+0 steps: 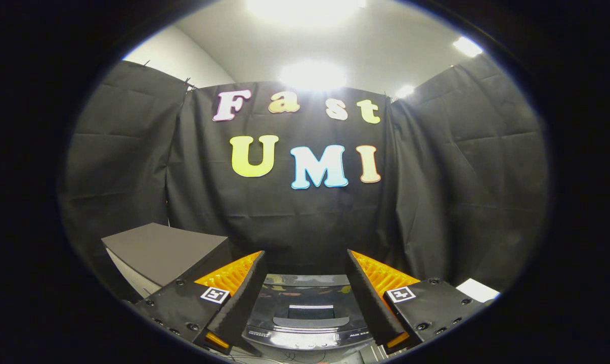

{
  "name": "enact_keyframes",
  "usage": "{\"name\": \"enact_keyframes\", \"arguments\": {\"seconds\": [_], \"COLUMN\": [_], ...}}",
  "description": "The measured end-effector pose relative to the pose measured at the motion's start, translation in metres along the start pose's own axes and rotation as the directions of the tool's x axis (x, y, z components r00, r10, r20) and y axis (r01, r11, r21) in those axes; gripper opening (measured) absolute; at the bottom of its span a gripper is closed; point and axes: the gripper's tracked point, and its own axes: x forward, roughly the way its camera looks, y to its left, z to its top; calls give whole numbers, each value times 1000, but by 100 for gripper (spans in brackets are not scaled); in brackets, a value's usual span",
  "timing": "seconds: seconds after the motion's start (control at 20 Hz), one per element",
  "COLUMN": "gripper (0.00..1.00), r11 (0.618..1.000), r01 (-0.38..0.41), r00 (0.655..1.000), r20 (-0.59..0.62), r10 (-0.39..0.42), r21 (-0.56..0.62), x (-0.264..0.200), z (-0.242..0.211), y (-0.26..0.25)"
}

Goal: Put the clothes into the washing machine and then close the washing machine lid.

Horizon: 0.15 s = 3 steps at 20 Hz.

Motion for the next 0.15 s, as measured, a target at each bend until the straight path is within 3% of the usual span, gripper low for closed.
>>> {"name": "enact_keyframes", "arguments": {"seconds": [0.15], "gripper": [97], "r11": [1000], "r01": [6], "r00": [1000], "r20": [25], "r10": [-6], "r21": [-4], "x": [-13], "z": [2], "y": [-2]}}
